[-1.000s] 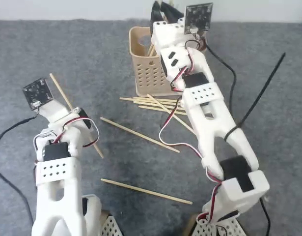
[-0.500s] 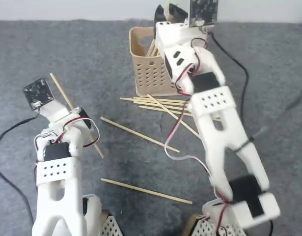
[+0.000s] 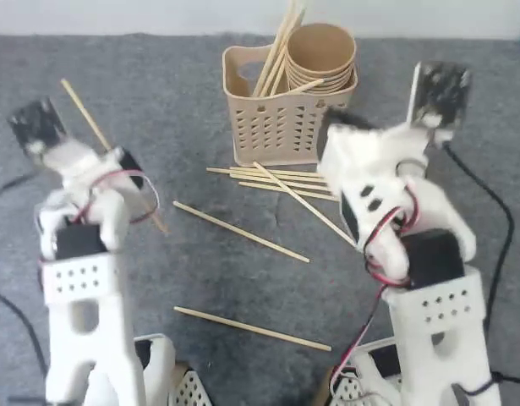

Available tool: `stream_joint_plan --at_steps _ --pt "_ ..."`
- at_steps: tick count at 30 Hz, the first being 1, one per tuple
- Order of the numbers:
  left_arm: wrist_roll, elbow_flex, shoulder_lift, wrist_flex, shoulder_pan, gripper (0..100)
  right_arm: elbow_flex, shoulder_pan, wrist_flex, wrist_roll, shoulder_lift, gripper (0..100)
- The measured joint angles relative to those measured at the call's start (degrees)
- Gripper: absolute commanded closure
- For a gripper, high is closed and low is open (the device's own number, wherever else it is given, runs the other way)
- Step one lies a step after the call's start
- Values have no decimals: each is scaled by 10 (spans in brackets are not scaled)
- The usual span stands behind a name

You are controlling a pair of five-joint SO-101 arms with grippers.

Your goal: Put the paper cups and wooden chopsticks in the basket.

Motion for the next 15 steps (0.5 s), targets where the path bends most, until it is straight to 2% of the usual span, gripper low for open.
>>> stream_joint_plan --at_steps 6,12,15 --pt "0 -247 167 94 43 987 142 -1 -14 0 -19 991" --pt "-3 -473 323 99 123 987 265 -1 -112 4 -19 991" --pt "-27 -568 396 95 161 987 302 -10 -152 19 -19 991"
